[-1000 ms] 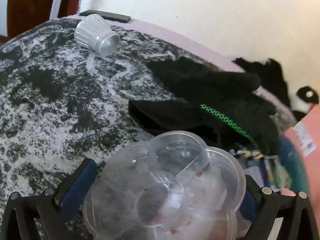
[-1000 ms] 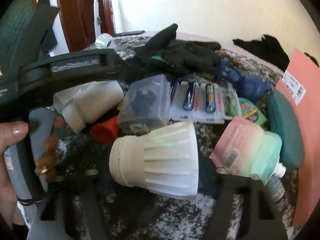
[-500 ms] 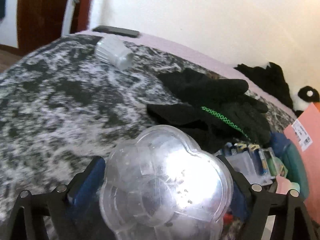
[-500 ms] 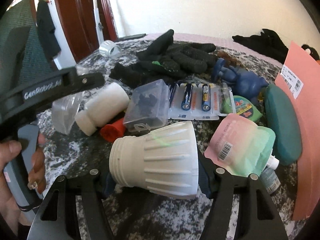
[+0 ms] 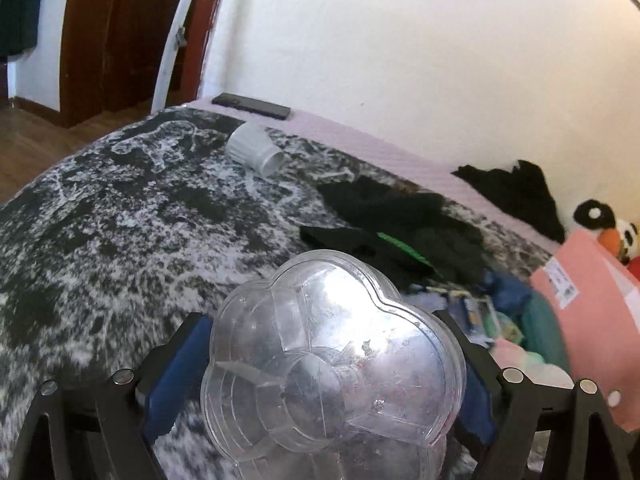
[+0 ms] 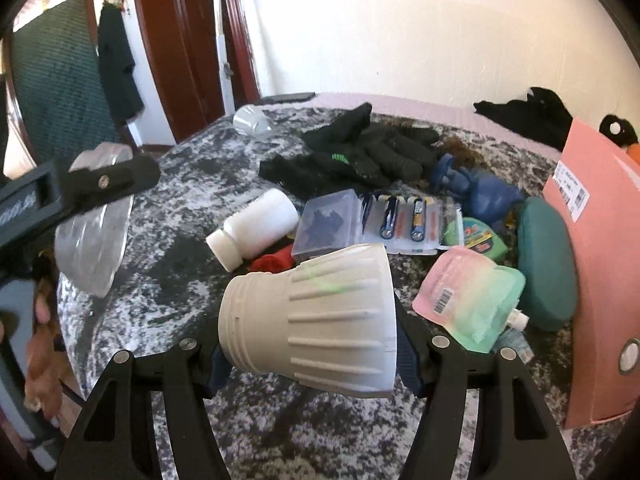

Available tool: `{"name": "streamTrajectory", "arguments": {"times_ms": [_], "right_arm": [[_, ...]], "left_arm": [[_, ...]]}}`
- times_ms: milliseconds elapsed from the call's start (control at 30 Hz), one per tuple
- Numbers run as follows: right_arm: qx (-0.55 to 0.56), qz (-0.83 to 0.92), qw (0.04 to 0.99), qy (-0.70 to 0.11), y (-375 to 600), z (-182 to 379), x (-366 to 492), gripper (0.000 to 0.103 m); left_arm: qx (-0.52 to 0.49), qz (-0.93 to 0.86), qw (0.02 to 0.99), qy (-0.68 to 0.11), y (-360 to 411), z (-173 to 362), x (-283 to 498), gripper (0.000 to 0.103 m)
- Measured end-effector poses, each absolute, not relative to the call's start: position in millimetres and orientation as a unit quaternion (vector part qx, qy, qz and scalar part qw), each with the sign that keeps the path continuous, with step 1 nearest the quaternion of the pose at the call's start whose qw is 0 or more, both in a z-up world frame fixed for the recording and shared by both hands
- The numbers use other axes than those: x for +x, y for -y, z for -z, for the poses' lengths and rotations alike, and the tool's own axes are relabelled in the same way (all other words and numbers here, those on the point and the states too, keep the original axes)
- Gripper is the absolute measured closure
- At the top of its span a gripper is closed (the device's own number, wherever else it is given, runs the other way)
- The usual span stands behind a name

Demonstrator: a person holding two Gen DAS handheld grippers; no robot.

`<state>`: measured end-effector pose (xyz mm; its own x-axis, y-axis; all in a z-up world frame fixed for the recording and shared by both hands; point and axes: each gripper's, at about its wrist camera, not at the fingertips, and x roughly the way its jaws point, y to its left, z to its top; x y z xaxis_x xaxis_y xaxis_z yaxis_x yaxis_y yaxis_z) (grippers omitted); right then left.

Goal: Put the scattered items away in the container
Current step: 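Carry tray and lamp shade into the pink box and release both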

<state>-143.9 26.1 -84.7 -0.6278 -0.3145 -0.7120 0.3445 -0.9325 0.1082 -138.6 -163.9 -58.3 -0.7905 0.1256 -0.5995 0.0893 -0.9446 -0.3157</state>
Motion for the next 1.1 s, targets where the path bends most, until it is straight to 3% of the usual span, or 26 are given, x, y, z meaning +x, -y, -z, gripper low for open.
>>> {"name": "streamTrajectory", "arguments": {"times_ms": [500, 1100], "right_arm": [[0.324, 0.932, 0.159, 0.025, -119, 10, -77, 0.035], [0.180, 0.973, -0.023, 0.146, -345, -78, -12, 0.035]], "left_arm": [[-0.274, -0.953, 0.075, 0.107, 66, -4, -76, 0.013], [-0.218, -0.941, 0.252, 0.055, -145, -92, -75, 0.013]]}}
